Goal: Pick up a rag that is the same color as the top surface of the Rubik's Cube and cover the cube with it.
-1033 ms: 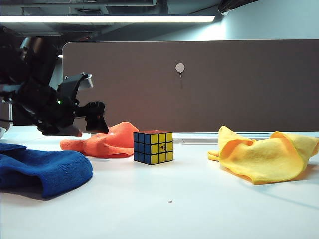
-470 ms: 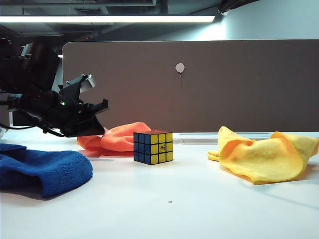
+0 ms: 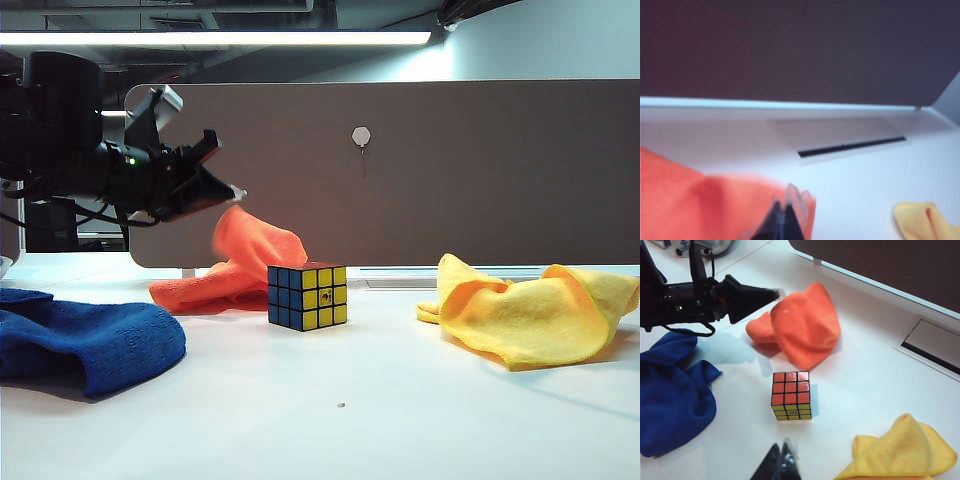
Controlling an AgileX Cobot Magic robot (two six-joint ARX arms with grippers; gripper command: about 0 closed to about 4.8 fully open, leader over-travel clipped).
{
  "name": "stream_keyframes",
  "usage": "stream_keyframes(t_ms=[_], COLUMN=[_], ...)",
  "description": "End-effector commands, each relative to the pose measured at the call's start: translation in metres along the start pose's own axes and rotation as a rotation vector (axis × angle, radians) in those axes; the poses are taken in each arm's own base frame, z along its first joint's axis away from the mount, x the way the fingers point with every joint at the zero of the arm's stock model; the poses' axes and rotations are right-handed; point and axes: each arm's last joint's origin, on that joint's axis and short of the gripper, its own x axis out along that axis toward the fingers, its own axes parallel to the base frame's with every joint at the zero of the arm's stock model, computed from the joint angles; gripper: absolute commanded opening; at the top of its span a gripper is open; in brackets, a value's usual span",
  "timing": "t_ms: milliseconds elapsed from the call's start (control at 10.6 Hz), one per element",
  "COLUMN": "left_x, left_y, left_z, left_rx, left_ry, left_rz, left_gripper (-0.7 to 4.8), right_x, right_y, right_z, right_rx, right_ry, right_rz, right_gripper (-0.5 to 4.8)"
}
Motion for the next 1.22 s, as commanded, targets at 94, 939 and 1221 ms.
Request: stream_keyframes(t_ms=[94, 939, 1221], left_x=[0.0, 0.001, 0.01], left_y=[-0.007, 0.007, 0.018], left_z=[0.009, -0.014, -0.032], left_rx=[-0.032, -0.103, -0.124], left_ry=[-0.037, 0.098, 0.138], left_rz=[-0.15, 0.084, 0.1], left_gripper=[-0.06, 3.77, 3.77], right_x=[-0.002, -0.002, -0.002], right_y=[0.001, 0.001, 0.001], right_z=[0.002, 0.002, 0.002], right_rx=[-0.005, -0.004, -0.004], right_ry=[-0.017, -0.016, -0.016], right_rz=[0.0, -0.002, -0.001], right_gripper=[-0.01, -0.01, -0.01])
